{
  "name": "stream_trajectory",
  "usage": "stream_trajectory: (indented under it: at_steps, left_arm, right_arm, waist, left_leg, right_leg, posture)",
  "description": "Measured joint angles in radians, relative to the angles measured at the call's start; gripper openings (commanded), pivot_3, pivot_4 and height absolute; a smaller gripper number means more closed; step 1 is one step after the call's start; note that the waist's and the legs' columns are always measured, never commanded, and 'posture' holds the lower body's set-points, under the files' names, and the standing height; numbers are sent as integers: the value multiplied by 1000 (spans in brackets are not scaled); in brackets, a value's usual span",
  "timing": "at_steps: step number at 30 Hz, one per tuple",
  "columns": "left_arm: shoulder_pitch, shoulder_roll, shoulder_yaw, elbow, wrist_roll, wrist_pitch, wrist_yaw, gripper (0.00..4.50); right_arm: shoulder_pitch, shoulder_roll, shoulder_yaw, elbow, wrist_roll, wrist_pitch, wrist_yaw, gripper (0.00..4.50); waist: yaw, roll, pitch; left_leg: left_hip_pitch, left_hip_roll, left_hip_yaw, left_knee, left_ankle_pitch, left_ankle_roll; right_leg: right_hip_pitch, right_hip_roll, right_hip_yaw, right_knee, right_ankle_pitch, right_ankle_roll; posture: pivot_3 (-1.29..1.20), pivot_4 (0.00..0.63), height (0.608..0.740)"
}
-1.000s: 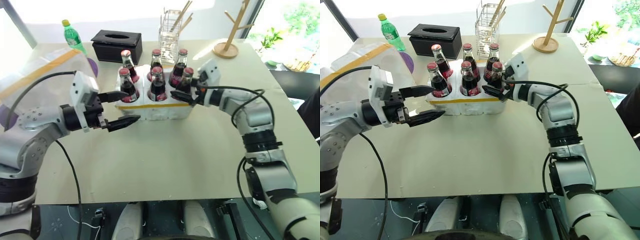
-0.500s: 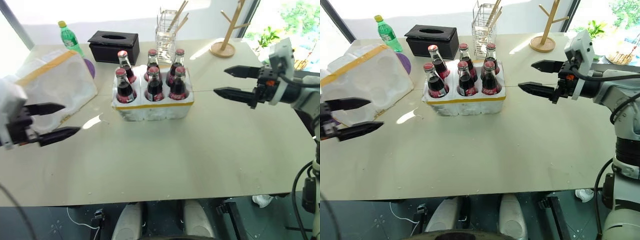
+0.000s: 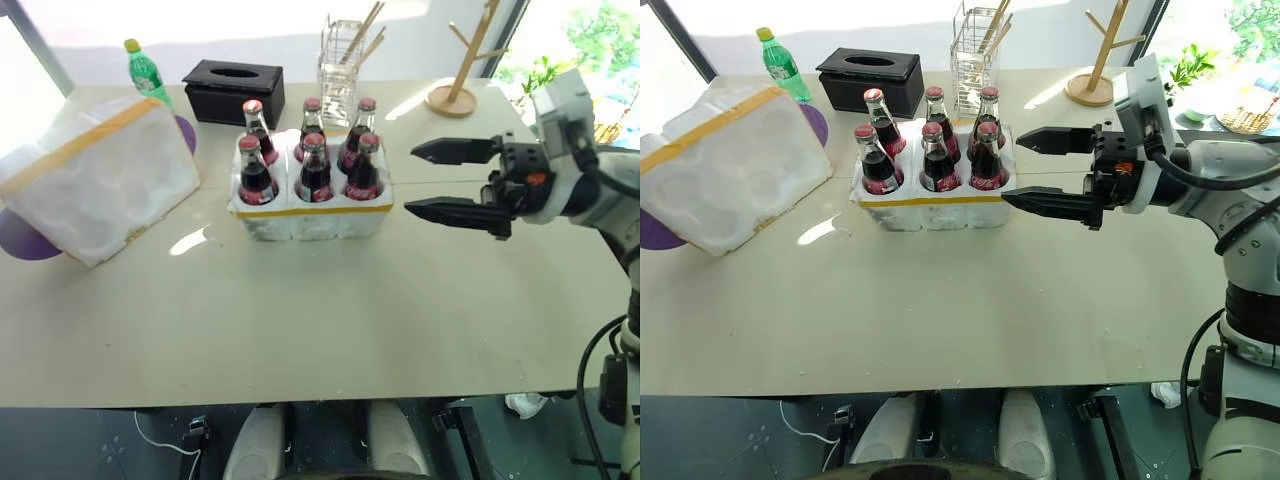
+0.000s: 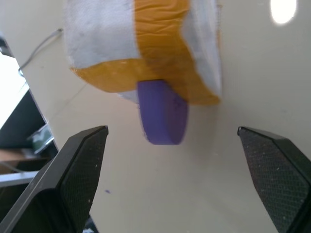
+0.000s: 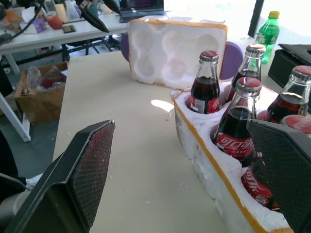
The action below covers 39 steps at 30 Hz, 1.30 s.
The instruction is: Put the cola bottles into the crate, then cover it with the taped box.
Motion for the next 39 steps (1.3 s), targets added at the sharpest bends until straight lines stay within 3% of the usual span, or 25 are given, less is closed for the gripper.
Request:
stream_trajectory:
  at_steps: [4,13,16,21,23,29,39]
  left_arm:
    - [-260,-95,-175,211,164,-69,56,4500]
    - [-463,-207,-302,398,322,-78,129,4500]
    - [-482,-216,-310,413,341,-71,126,3641]
    - [-491,-226,-304,423,342,-35,123,1038]
    - [-491,-228,-298,426,341,-29,115,315]
    - [-482,-232,-295,426,341,-52,150,307]
    - [-500,-289,-212,348,284,-193,426,307]
  right_arm:
    - [20,-3,-6,-17,12,2,-18,4455]
    - [77,-40,-35,-68,38,4,-43,4455]
    - [97,-61,-57,-99,50,3,-47,4500]
    - [109,-90,-93,-118,107,22,-50,4500]
    - [109,-101,-100,-117,128,39,-52,4500]
    - [112,-111,-98,-117,128,24,-61,4500]
    - [149,-149,-100,-97,133,33,-42,4500]
  waist:
    - [-2,-6,-1]
    - [-3,-9,0]
    - [-2,-10,0]
    - [-1,-10,0]
    - [-1,-10,0]
    - [-1,-9,0]
    - [5,-12,0]
  left_leg:
    - [-1,0,0,1,0,1]
    - [-1,3,-2,2,-1,2]
    - [-1,3,-2,2,-1,2]
    - [0,3,-2,3,-1,2]
    - [0,3,-2,3,-1,2]
    - [0,3,-2,3,-1,2]
    - [-1,3,-3,3,-1,2]
  right_leg:
    - [0,0,0,1,1,1]
    - [0,-1,0,1,1,2]
    - [0,-1,0,0,1,2]
    - [0,-2,0,0,1,2]
    - [0,-2,0,1,1,2]
    - [0,-2,0,1,1,2]
    - [-1,-3,0,1,1,2]
  posture:
    - [0,150,740]
    - [0,150,740]
    - [0,150,740]
    - [0,150,740]
    - [0,150,740]
    - [0,150,740]
    - [0,150,740]
